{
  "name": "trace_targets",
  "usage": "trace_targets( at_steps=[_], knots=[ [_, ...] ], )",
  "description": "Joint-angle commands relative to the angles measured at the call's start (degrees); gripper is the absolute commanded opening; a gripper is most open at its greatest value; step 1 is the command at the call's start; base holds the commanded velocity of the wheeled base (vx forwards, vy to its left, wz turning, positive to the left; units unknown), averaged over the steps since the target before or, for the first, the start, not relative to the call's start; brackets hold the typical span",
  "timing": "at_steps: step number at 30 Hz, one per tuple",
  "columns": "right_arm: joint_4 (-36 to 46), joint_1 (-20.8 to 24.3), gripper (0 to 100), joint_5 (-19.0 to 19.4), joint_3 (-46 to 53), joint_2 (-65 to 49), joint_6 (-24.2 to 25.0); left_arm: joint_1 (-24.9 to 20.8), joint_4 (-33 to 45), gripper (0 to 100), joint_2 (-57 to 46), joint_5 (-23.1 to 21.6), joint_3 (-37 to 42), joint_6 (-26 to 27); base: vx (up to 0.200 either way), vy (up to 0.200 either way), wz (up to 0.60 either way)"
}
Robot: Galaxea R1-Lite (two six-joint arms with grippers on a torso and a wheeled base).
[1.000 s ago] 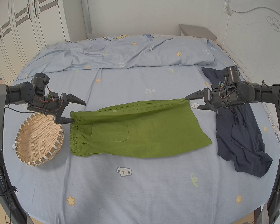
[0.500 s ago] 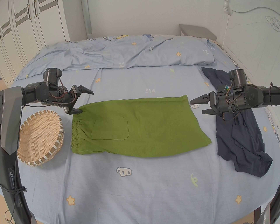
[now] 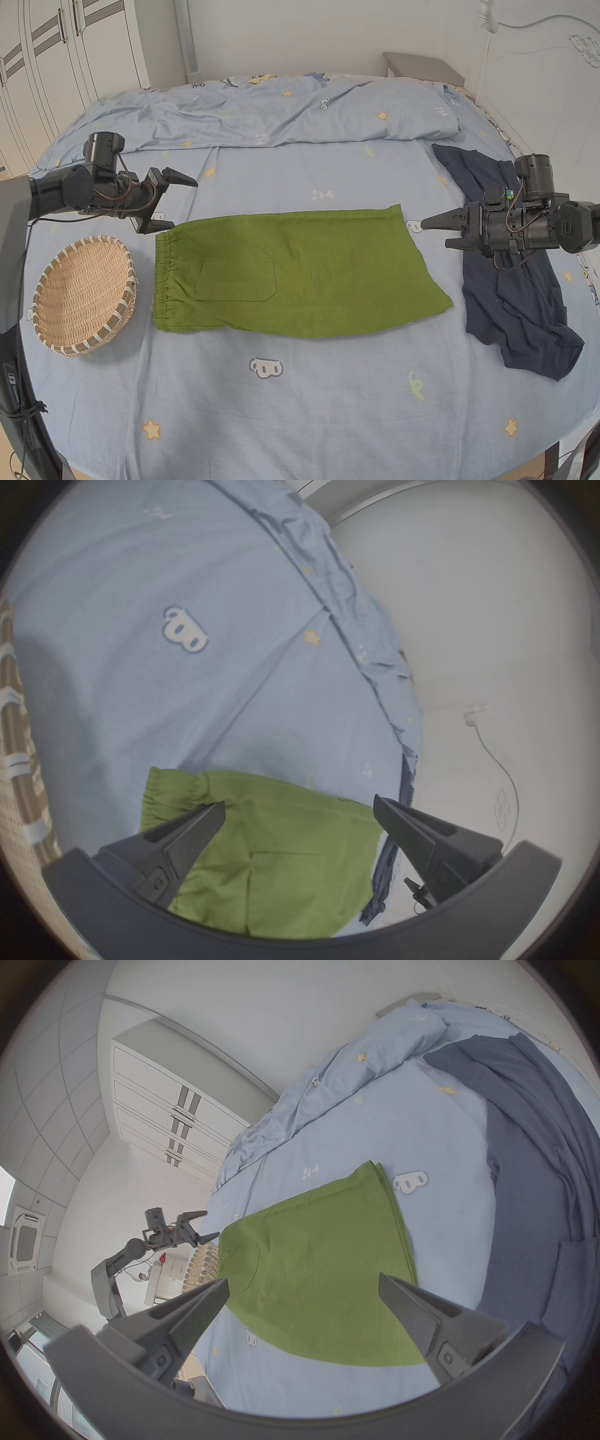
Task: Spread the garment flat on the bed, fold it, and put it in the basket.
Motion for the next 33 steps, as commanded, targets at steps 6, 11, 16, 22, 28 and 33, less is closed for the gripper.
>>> trace_targets(
  at_steps=[6, 11, 16, 22, 28, 33],
  knots=[
    [-8.3, -1.3, 100, 2.2, 15.1, -9.4, 0.3, -1.1, -19.5, 100, -20.8, -2.2, 40.2, 7.4, 0.000, 0.000, 0.00],
    [-8.8, -0.9, 100, 3.9, 15.8, -9.5, 0.1, -0.5, -33.5, 100, -21.6, -2.3, 57.4, 12.1, 0.000, 0.000, 0.00],
    [-8.7, -0.7, 100, 3.8, 16.6, -10.1, 0.0, -0.3, -43.9, 100, -21.7, -0.2, 64.8, 12.1, 0.000, 0.000, 0.00],
    [-8.8, -0.1, 100, 3.8, 17.5, -10.4, -0.2, -0.1, -45.0, 100, -21.1, 0.1, 67.3, 12.9, 0.000, 0.000, 0.00],
    [-8.9, 0.5, 100, 3.7, 17.6, -10.2, -0.3, 0.8, -45.1, 100, -20.7, 2.4, 67.0, 15.8, 0.000, 0.000, 0.00],
    [-8.9, 0.5, 100, 3.7, 17.5, -10.3, -0.3, 1.0, -45.6, 100, -20.2, 4.1, 66.9, 16.3, 0.000, 0.000, 0.00]
  ],
)
